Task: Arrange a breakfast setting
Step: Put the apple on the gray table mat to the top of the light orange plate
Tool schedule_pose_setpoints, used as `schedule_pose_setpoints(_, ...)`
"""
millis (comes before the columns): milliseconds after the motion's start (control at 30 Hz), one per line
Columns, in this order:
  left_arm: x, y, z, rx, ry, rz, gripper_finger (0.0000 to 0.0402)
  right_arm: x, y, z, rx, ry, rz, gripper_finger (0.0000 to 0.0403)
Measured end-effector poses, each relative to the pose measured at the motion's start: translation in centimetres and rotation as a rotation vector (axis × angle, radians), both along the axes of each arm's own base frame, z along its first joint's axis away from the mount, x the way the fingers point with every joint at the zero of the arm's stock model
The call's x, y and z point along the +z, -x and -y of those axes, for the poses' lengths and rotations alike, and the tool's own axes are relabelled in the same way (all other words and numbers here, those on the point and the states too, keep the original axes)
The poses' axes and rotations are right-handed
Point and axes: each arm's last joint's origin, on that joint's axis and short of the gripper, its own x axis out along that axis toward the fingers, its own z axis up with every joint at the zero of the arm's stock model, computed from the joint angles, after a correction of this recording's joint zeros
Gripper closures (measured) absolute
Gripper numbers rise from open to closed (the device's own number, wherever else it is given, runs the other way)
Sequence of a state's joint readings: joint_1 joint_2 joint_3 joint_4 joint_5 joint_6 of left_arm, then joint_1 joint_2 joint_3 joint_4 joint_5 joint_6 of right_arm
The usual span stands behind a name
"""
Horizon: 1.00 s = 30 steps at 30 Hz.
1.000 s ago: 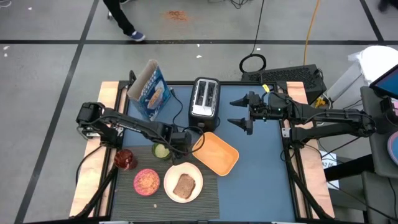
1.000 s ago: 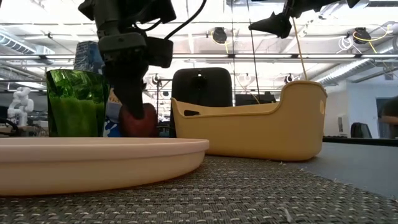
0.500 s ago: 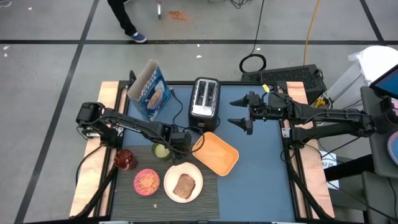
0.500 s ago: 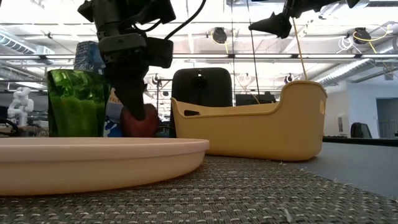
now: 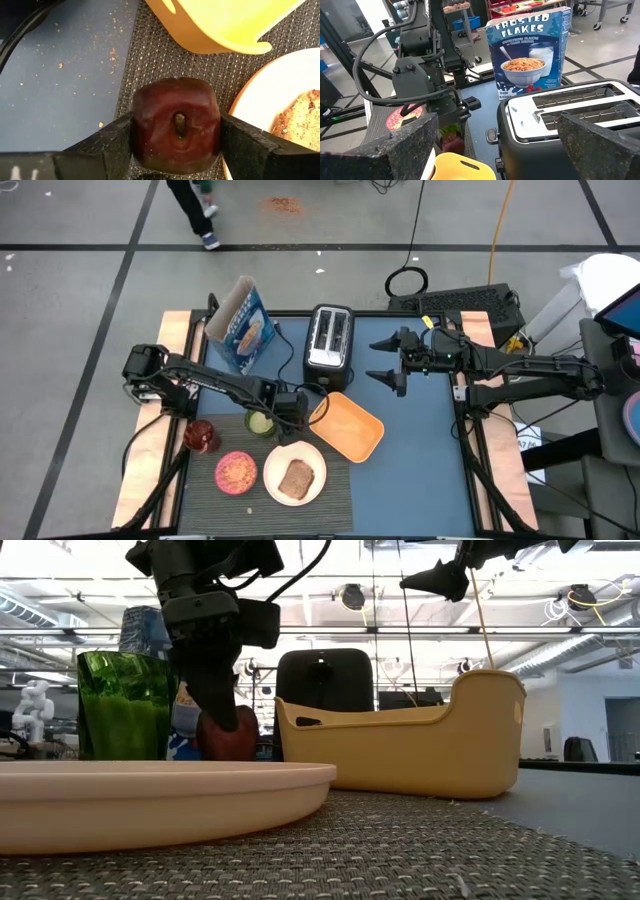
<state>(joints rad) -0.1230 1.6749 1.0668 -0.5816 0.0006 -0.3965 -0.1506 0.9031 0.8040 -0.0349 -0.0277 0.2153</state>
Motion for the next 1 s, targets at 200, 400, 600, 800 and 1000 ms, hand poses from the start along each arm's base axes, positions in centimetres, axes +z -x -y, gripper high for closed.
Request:
schedule_pose_setpoints(200,0.00,0.00,0.00,0.005,0.002,0.000,0.0108,0.00,0.00,0.00,0.000,0.000,0.000,0.0007)
schedule_pose_setpoints(400,0.00,0.00,0.00,0.005,0.002,0.000,0.0086,0.00,0.00,0.00,0.000,0.000,0.000,0.0007)
schedule_pose_setpoints(600,-0.01,0.00,0.00,0.009,0.004,-0.001,0.0067,0.00,0.00,0.00,0.000,0.000,0.000,0.0007)
schedule_pose_setpoints(800,-0.02,0.00,0.00,0.010,0.004,-0.002,0.0044,0.00,0.00,0.00,0.000,0.000,0.000,0.0007)
schedule_pose_setpoints(1000,-0.02,0.00,0.00,0.012,0.005,-0.002,0.0018,0.00,0.00,0.00,0.000,0.000,0.000,0.0007)
